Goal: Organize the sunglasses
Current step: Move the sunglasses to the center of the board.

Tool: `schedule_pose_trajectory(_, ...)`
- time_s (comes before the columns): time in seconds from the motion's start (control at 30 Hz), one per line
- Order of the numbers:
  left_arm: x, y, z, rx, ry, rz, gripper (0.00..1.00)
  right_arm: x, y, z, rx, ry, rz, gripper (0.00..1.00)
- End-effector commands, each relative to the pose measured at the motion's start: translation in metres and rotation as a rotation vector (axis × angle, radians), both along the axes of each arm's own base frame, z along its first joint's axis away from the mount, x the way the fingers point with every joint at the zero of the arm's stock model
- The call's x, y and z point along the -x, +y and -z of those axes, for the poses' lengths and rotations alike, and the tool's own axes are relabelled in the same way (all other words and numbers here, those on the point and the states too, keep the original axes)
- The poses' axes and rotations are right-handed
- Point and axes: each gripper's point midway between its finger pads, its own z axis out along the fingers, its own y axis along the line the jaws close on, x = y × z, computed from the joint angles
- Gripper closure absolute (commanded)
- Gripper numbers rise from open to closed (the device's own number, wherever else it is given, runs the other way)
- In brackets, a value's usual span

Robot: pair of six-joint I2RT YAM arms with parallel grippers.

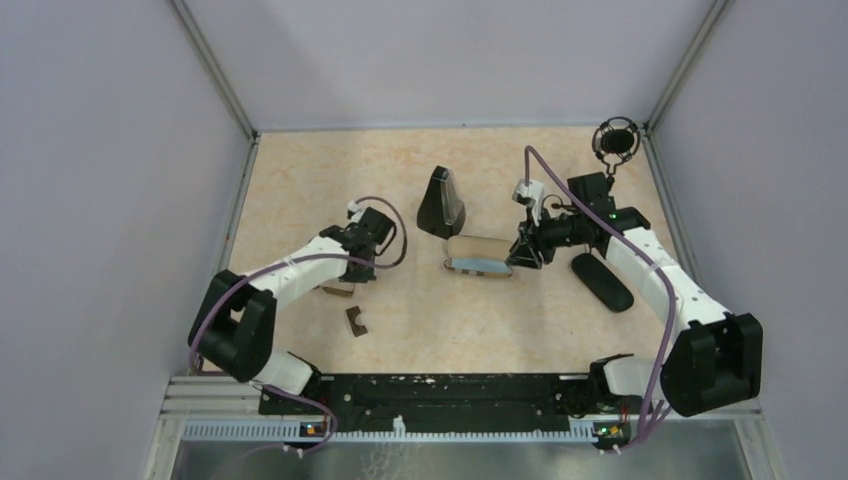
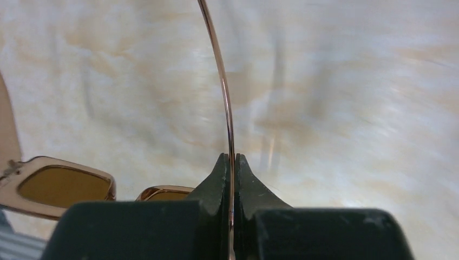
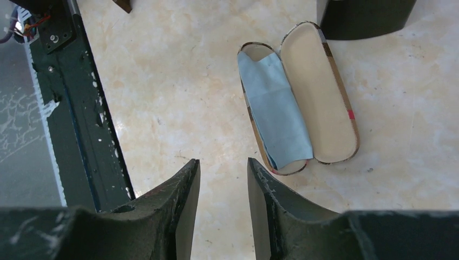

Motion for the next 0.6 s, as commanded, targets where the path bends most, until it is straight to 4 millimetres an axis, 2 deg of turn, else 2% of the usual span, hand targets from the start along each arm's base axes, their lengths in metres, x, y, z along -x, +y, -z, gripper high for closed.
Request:
schedule_pose_trajectory(0.0, -0.001, -0.077, -0.058, 0.161, -0.139, 0.191, 1.00, 0.002, -0.010, -0.026, 0.008, -0.114, 0.034, 0.63)
schedule_pose_trajectory(0.13, 0.030, -0.143, -0.071, 0.261, -0.122, 0.353, 1.00, -0.004, -0.025, -0.033, 0.034, -0.137, 0.120, 0.63)
schedule_pose_trajectory(0.2, 0.052, -0.170, -0.068, 0.299, -0.081, 0.433, 1.00, -0.007, -0.036, -0.036, 0.038, -0.130, 0.162, 0.63)
schedule_pose_trajectory(0.33, 0.099, -0.211, -0.055, 0.321, -0.005, 0.583, 1.00, -0.014, -0.056, -0.042, 0.037, -0.114, 0.233, 0.63)
schedule_pose_trajectory(0.43, 0.135, -0.235, -0.041, 0.336, 0.060, 0.703, 1.00, -0.014, -0.064, -0.041, 0.041, -0.109, 0.259, 0.63)
schedule_pose_trajectory(0.5, 0.151, -0.240, -0.029, 0.314, 0.091, 0.752, 1.00, -0.012, -0.065, -0.037, 0.045, -0.101, 0.264, 0.63)
schedule_pose_trajectory(0.57, 0.157, -0.239, -0.018, 0.290, 0.110, 0.767, 1.00, -0.010, -0.064, -0.034, 0.039, -0.092, 0.270, 0.63)
